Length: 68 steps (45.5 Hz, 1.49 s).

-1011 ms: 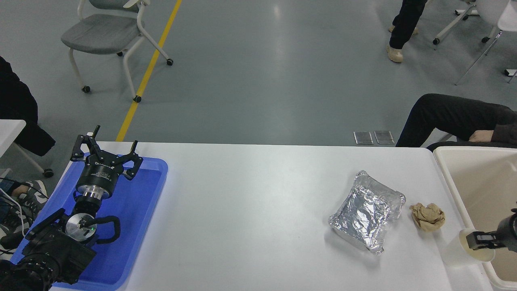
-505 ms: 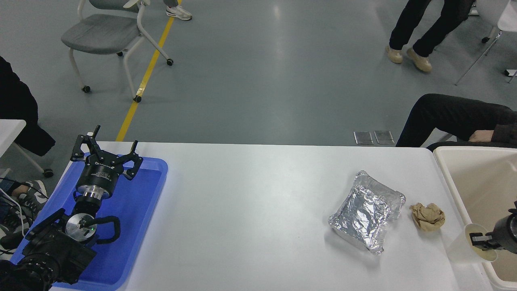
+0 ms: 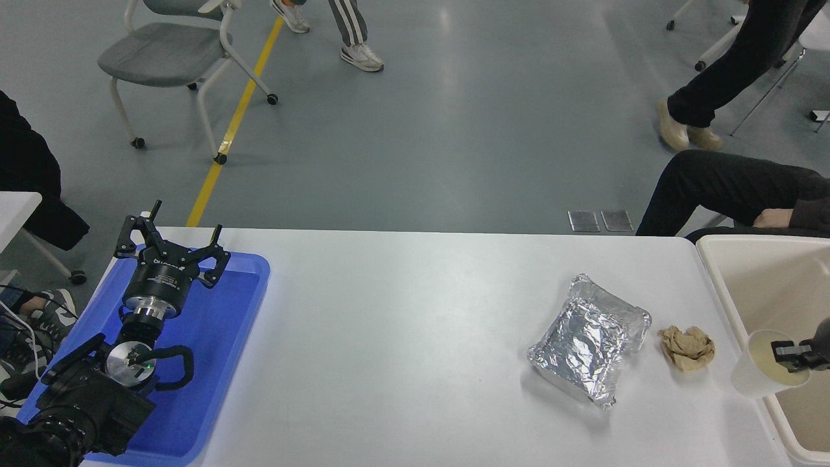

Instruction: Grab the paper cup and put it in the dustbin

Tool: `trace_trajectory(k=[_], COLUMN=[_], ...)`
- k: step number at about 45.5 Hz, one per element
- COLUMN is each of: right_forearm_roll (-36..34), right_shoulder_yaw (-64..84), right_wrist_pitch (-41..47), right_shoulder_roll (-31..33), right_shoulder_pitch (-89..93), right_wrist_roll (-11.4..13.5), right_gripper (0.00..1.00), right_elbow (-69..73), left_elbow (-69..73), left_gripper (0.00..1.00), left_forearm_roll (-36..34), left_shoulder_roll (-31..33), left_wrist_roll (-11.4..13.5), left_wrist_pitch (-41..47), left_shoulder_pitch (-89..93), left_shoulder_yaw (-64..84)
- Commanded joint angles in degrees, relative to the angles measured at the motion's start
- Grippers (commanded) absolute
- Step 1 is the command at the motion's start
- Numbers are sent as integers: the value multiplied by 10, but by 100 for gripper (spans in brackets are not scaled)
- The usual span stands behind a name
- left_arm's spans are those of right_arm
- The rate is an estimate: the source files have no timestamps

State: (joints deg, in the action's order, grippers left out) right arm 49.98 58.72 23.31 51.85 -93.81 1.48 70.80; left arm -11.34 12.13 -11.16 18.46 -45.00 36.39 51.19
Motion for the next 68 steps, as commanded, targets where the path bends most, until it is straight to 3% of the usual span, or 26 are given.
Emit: trace_trajectory(k=[1,15,31,54,68], right_forearm_roll=[-52,-74,-113,-93,8], right_shoulder_yaw=[168,259,278,317,279], right_wrist_pitch=[37,59,72,61,55], right_shoulder_roll=[-34,-124,-161,-131,-30], right_shoulder_pitch=[-228,-371,-415,-410,-263], right_wrist_roll=[-1,-1,-1,1,-1], right_gripper=[0,0,0,0,0], right_elbow=[80,148,170,157,-70], left_elbow=[0,0,0,0,0], left_gripper=[100,100,100,100,100], left_forearm_roll=[0,0,0,0,0], left_shoulder_roll=[-1,-1,-2,-3,-2], left_wrist_roll=[0,0,0,0,1], left_wrist_pitch=[0,0,0,0,0], left_shoulder_pitch=[0,0,0,1,1], left_shoulder_yaw=[0,0,1,1,1])
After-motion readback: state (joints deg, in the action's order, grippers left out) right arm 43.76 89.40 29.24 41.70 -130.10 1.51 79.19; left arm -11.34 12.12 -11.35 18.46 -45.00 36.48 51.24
